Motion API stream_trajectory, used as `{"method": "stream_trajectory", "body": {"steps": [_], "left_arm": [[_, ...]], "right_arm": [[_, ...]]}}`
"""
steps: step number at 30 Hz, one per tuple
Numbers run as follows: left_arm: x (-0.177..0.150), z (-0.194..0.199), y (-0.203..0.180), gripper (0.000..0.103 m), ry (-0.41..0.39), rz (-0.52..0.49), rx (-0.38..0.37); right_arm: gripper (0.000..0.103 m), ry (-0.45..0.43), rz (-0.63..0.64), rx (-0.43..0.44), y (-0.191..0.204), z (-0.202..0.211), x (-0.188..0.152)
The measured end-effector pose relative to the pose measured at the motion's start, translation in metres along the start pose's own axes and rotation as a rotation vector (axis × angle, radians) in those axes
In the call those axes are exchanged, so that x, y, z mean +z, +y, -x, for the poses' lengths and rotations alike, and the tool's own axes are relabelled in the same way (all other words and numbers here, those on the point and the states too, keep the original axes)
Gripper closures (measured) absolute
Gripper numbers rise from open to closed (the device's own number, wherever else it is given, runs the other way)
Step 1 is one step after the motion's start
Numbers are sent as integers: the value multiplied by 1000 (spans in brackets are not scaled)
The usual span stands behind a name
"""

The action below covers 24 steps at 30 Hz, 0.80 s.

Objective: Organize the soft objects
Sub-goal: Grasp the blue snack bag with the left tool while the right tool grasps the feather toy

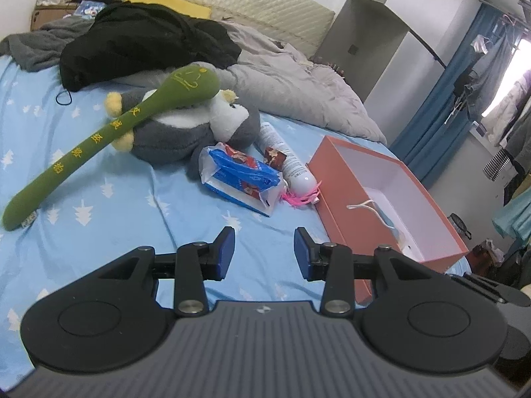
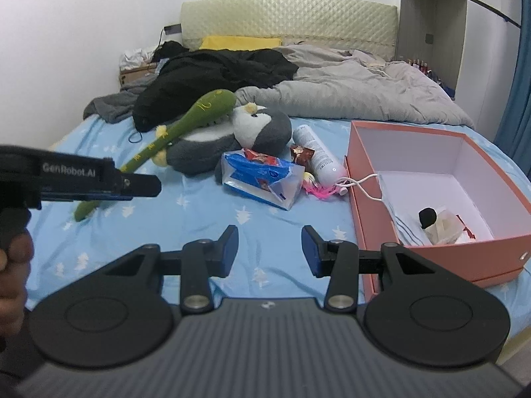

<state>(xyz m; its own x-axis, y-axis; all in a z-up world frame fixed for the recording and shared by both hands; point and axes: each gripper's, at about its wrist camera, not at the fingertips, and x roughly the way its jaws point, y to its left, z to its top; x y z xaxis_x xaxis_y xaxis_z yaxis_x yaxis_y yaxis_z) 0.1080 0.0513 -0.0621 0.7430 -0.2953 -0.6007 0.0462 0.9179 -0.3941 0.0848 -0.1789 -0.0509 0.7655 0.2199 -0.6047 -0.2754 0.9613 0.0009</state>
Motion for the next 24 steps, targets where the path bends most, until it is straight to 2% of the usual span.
{"method": "stream_trajectory", "body": {"steps": [12, 18, 24], "left_arm": [[27, -86, 34, 56, 35, 87, 19], [38, -137, 51, 56, 47, 119, 2], [44, -179, 60, 56, 50, 180, -53]], "right_arm": [[59, 29, 92, -3, 4, -89, 18], [59, 38, 129, -56, -3, -143, 23], [61, 47, 165, -133, -11, -189, 23]]}}
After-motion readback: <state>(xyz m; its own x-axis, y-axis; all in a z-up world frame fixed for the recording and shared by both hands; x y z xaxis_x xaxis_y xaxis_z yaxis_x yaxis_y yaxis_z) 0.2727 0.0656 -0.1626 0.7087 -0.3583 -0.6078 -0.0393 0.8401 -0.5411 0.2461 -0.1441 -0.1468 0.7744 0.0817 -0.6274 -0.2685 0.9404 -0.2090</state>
